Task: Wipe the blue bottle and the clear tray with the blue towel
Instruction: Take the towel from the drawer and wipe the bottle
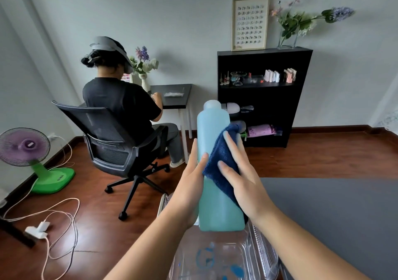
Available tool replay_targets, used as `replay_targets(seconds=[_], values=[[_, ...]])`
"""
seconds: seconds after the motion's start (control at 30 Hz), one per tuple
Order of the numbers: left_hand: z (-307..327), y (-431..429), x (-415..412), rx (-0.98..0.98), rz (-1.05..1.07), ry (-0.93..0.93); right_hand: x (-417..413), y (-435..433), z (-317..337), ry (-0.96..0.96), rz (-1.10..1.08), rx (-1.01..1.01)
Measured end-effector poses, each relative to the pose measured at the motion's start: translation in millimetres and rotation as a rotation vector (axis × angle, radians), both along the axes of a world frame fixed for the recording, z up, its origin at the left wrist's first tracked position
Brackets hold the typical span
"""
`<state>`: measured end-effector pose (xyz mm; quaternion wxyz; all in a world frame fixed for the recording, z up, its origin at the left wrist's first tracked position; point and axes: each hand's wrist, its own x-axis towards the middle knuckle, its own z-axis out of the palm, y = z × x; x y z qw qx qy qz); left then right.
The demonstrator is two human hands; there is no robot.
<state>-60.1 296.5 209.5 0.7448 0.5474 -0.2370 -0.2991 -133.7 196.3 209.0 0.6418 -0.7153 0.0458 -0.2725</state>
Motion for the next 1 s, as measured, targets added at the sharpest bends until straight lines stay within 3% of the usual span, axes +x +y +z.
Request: replay_targets(seconds=[0.17,0.3,0.47,0.6,0.77,0.87,1.0], values=[[6.4,-3.9,-8.8,-0.128,0.018,-0.07,15.1,-13.8,28.6,-0.034,0.096,-0.091],[9.3,-5.0,1.9,-0.138,0.064,-0.039,-5.3,-4.1,14.3,-0.051,0.119,-0.061],[8.4,-6.3,15.4,-0.063,0.084,0.003,-45.1,23.7,-23.5,-0.048,0.082,0.002],[8.8,-7.8,19.9,0.077,0.149,-0.153,-39.3,22.7,-16.2,-0.082,0.008,-0.17],[7.7,-9.6,13.0,-0.206,-0.118,-0.03,-15.5,-3.5,-1.8,-0.1,-0.035,-0.38],[3.0,-8.4,8.3,-0.273,-0.124,0.002,7.8,-29.2,19.1,-0.084,-0.011,-0.254],[10.5,-10.7,2.1,-0.204,-0.086,-0.013,32.0,-40.4,42.4,-0.097,0.02,0.037]])
